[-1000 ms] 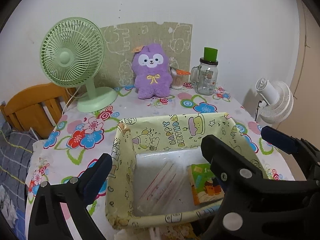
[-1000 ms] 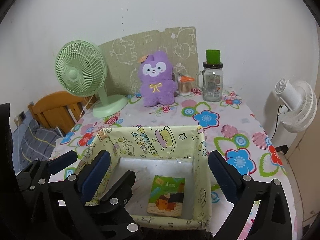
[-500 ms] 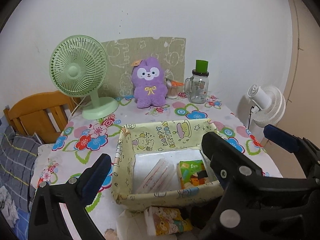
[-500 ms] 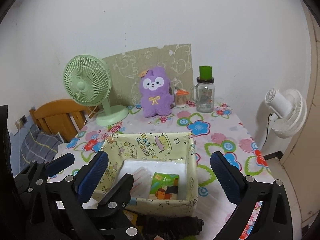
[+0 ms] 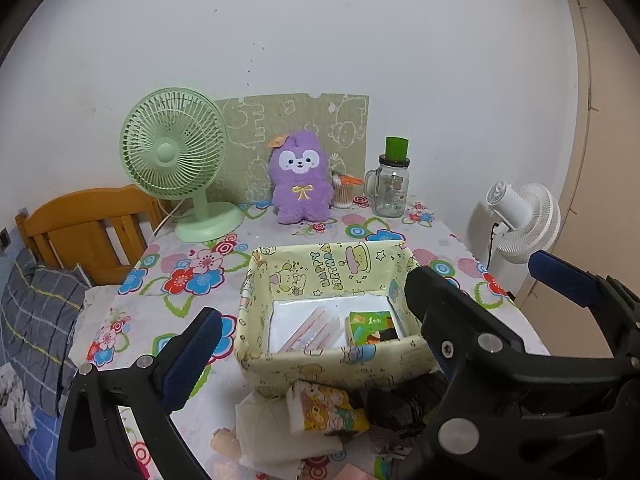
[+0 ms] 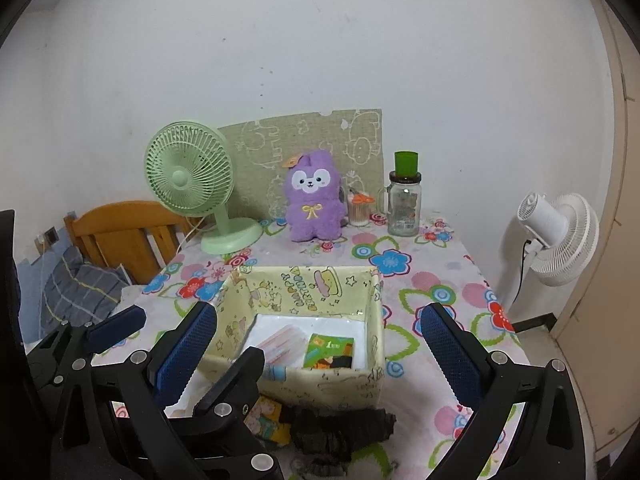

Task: Organize soft objects
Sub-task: 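Withdraw both tools from the box back toward the remaining pile, then grasp the grey drawstring pouch with the right tool while the left tool grasps the pink paper slip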

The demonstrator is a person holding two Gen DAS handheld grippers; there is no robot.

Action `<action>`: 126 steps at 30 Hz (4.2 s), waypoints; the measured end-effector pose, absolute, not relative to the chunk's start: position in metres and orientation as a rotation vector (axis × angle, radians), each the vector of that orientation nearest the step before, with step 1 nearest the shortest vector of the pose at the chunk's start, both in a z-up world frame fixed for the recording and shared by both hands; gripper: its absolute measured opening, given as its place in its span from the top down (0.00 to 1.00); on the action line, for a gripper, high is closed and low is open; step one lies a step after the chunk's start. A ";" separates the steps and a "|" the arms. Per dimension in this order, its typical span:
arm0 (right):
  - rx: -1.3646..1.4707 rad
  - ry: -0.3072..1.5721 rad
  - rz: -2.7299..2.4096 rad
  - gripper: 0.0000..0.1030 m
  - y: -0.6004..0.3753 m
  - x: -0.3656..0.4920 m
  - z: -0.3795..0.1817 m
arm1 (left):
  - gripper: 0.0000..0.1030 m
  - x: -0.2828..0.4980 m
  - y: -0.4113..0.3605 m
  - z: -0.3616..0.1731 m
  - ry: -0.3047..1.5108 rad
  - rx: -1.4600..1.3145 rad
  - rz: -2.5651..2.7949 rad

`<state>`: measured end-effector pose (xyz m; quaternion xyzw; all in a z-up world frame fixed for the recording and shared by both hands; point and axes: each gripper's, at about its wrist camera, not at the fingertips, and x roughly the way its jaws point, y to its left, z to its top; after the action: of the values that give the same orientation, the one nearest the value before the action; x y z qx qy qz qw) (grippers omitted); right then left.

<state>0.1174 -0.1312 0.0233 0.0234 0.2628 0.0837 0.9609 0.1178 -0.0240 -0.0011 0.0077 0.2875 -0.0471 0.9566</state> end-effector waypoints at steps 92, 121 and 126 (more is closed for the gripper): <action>0.033 0.766 0.258 0.57 -0.152 0.064 -0.128 | 0.08 0.055 -0.057 -0.147 0.834 -0.069 -0.076; 0.072 0.772 0.206 0.57 -0.167 0.062 -0.129 | 0.51 0.062 -0.073 -0.147 0.798 -0.009 -0.067; 0.072 0.773 0.205 0.57 -0.164 0.057 -0.129 | 0.48 0.054 -0.070 -0.148 0.796 -0.015 -0.060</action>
<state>0.0566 -0.1636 -0.1294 0.0351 0.3763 0.0996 0.9205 0.0538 -0.0698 -0.1476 -0.0072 0.3876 -0.0292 0.9213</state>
